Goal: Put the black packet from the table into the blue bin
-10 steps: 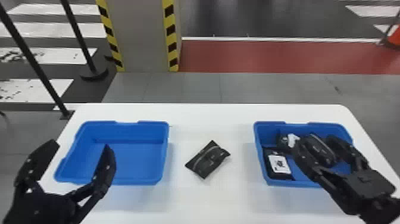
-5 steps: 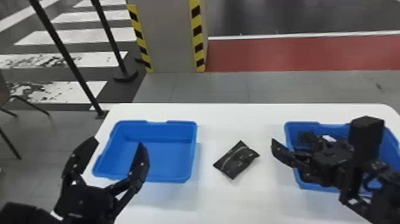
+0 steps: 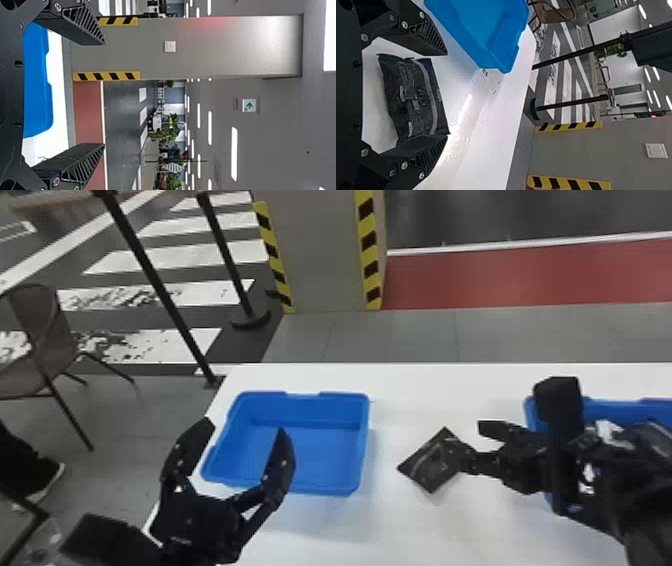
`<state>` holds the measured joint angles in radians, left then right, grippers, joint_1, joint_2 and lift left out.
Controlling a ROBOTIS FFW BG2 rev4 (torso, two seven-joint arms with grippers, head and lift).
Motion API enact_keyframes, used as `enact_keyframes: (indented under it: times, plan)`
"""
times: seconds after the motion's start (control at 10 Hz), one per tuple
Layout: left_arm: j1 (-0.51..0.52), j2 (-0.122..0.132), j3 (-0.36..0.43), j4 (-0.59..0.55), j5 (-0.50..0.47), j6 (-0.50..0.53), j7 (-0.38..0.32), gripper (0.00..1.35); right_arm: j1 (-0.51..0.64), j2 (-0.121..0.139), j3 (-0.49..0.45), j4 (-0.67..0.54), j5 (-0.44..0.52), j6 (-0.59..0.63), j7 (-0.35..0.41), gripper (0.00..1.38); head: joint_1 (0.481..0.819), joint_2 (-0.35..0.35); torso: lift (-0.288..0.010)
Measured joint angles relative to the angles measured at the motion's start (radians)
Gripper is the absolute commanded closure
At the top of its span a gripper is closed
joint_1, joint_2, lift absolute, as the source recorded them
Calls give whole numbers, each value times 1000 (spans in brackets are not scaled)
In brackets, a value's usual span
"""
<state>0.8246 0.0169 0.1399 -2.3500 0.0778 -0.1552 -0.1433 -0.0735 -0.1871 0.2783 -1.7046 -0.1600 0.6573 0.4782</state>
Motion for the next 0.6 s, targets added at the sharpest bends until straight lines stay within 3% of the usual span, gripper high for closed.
enact_keyframes:
  times: [0.4, 0.6]
  plan:
    - [-8, -1, -5, 2, -3, 12, 0, 110, -244, 0, 215, 352, 15, -46, 3, 199, 695, 293, -110]
    - [-11, -1, -7, 2, -4, 19, 0, 108, -275, 3, 266, 405, 4, -71, -12, 150, 695, 307, -110]
